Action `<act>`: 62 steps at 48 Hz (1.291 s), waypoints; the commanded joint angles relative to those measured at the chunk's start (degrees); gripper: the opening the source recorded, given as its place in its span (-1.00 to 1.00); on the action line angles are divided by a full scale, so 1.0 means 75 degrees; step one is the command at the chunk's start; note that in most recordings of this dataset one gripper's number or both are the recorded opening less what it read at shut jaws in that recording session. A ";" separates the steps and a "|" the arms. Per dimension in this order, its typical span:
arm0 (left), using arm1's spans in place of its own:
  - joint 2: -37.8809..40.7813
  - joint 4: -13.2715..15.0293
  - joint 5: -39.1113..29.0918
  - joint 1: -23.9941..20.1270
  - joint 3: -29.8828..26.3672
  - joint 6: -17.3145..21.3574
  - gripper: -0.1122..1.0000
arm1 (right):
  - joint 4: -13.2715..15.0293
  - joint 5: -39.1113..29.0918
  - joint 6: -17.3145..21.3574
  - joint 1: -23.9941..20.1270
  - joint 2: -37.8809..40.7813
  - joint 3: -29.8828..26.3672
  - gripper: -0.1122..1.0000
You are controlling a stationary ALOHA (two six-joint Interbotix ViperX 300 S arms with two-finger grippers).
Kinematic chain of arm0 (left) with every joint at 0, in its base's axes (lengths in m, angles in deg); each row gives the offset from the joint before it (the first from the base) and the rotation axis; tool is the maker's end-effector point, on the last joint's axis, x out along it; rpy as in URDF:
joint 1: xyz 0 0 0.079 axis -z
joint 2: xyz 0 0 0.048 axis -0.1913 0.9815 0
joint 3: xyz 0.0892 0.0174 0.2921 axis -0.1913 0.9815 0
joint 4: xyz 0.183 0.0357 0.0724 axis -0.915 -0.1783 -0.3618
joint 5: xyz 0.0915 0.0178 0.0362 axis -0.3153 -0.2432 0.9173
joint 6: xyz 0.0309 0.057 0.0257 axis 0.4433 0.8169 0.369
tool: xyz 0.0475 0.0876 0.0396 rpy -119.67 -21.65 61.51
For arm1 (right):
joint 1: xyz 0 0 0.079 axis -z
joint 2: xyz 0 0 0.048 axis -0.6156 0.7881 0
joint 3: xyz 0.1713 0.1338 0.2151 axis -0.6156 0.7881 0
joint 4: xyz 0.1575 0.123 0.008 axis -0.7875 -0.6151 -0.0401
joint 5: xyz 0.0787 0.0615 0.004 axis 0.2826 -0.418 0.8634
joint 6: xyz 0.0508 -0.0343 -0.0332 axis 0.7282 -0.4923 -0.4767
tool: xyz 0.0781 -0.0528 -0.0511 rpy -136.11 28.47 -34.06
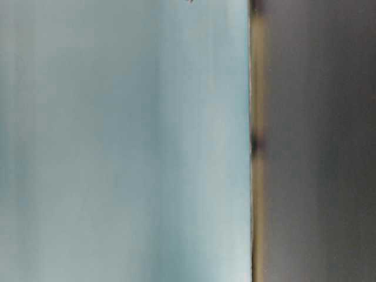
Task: Insert the LAN cable into the hub.
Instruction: 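Move the left gripper down over the grey Anker hub, then close the left gripper on the hub and lift it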
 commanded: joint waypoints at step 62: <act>0.5836 -0.0023 0.3891 0.0047 -0.0738 -0.0387 0.46 | -0.0152 0.0457 0.0645 0.0047 -0.0141 -0.0105 0.67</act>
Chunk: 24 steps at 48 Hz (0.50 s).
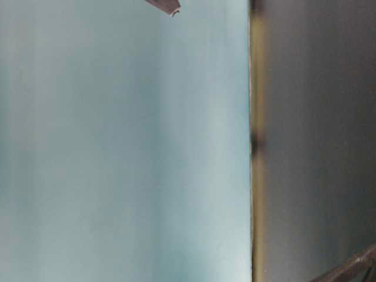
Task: Insert the LAN cable into the hub.
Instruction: 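Close the left gripper on the hub and lift it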
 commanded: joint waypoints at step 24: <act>-0.0738 -0.0023 -0.0867 -0.0059 -0.0223 0.0258 -0.29 | -0.0012 0.0094 0.0023 0.0012 0.0035 0.0164 0.67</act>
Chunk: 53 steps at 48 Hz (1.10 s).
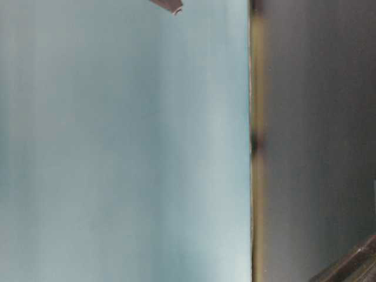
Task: Insert the LAN cable into the hub.
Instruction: 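Close the left gripper on the hub and lift it, then lower the right gripper onto the blue LAN cable plug and grasp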
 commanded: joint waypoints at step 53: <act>-0.4723 -0.0023 -0.8051 -0.0176 -0.1664 0.0141 -0.29 | 0.0105 0.3762 -0.0059 -0.0832 0.5402 -0.0727 0.67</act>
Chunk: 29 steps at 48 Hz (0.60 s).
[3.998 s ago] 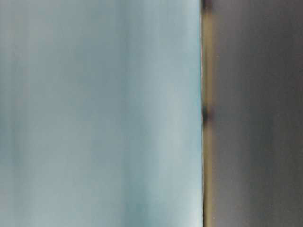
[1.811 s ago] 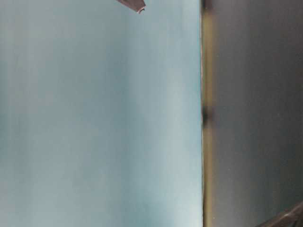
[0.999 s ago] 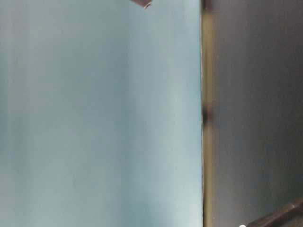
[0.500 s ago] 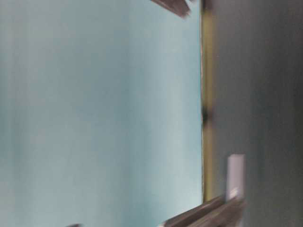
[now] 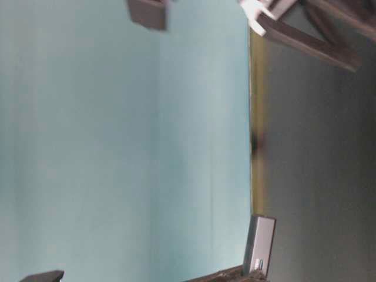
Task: Insert the LAN cable into the hub.
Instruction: 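Lower the right gripper onto the blue LAN cable plug and grasp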
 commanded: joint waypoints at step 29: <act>0.0000 -0.0023 0.0000 0.0082 -0.0129 -0.0035 -0.29 | -0.0035 0.0082 0.0047 0.0012 0.1008 -0.0480 0.20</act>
